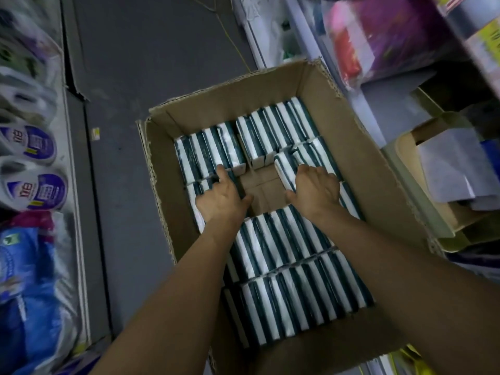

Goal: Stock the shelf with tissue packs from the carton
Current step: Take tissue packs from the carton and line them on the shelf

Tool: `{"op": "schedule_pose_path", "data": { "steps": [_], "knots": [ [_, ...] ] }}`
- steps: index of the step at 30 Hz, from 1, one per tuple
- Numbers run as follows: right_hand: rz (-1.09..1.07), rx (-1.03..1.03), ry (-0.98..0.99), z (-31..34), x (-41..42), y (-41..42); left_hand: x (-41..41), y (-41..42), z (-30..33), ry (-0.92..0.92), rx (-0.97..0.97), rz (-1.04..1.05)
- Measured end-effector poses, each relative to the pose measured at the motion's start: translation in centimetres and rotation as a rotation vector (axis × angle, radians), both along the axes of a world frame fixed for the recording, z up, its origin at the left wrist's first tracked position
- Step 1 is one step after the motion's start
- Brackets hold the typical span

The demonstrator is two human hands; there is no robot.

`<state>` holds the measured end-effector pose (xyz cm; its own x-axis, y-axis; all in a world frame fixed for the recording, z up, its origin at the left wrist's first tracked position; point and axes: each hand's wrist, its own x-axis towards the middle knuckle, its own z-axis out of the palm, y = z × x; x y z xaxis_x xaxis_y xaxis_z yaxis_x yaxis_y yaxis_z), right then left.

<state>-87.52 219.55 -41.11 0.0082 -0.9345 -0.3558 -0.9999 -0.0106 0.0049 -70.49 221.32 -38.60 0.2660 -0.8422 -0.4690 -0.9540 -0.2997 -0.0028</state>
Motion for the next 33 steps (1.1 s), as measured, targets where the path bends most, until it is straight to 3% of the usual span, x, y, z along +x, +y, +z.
{"op": "schedule_pose_path", "data": {
  "steps": [4, 8, 14, 17, 21, 28, 33],
  "knots": [
    [-0.022, -0.005, 0.002, -0.3, 0.0, -0.5, -0.1, -0.4, -0.2, 0.008, 0.044, 0.029],
    [-0.09, -0.108, -0.208, 2.0, -0.6, 0.6, 0.3, 0.5, 0.7, 0.102, -0.102, 0.007],
    [-0.11, -0.321, -0.452, 7.1, -1.5, 5.0, 1.1, 3.3, 4.8, 0.776, -0.278, 0.262],
    [-0.063, -0.401, -0.567, 9.8, -1.2, 8.4, 0.6, 5.1, 8.5, 0.92, -0.271, 0.325],
    [-0.016, -0.493, -0.669, 13.4, -0.9, 12.8, 0.2, 7.8, 13.8, 1.146, -0.137, 0.617],
    [-0.079, -0.641, -0.814, 21.4, 0.3, 22.3, 0.4, 15.4, 22.1, 1.344, -0.159, 0.39],
    [-0.517, -0.612, -1.209, 28.0, 0.4, 30.0, 1.0, 21.2, 26.2, 1.365, -0.195, 0.125]
  ]
}}
